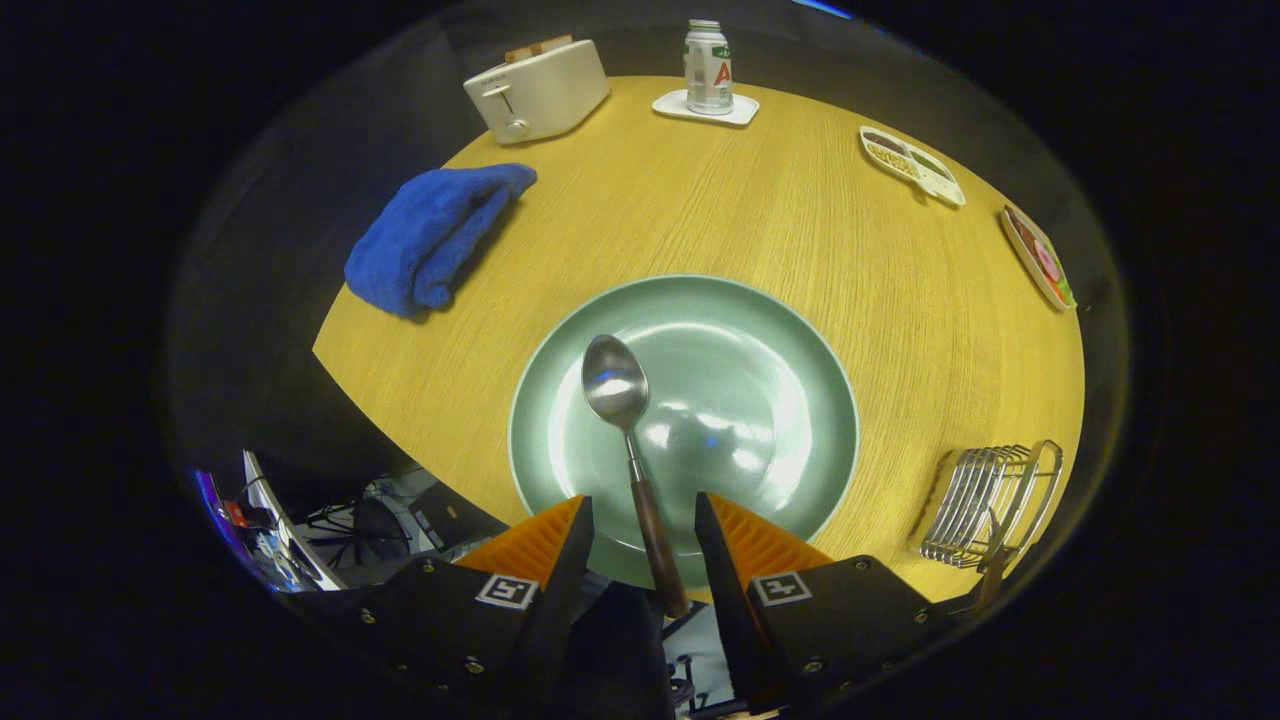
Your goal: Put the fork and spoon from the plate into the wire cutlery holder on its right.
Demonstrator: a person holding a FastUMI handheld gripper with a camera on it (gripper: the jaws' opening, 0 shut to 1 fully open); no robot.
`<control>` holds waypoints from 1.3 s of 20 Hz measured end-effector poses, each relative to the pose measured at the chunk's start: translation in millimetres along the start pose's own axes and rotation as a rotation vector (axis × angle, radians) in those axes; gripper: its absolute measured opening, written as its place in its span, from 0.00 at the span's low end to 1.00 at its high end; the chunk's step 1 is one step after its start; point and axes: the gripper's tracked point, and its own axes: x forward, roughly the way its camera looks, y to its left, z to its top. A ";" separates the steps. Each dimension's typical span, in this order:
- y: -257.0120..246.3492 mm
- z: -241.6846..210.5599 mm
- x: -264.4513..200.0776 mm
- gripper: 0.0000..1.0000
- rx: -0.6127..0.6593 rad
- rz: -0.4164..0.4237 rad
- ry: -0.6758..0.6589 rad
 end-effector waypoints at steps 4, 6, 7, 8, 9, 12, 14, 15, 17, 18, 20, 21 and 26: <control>-2.2 -7.8 9.9 0.64 0.004 0.002 0.028; -3.1 -8.9 13.7 0.64 0.016 0.009 0.038; -2.8 -8.9 15.0 0.64 0.020 0.011 0.041; -4.2 -10.1 19.0 0.64 0.025 -0.006 0.035; -5.1 -5.1 17.3 0.43 0.042 -0.006 0.028; -6.4 -10.1 21.6 0.26 0.054 -0.009 0.051; -1.3 -6.7 28.5 0.18 0.071 0.011 0.041; -11.2 -10.4 23.8 0.11 0.065 -0.040 0.045; -15.2 -7.4 22.8 0.10 0.058 -0.056 0.013; -18.0 -7.0 22.3 0.01 0.060 -0.069 0.009; -18.1 -9.6 17.5 0.01 0.075 -0.063 0.004; -17.2 -9.8 16.3 0.01 0.091 -0.053 0.002; -16.5 -1.8 3.7 0.01 0.144 -0.018 -0.030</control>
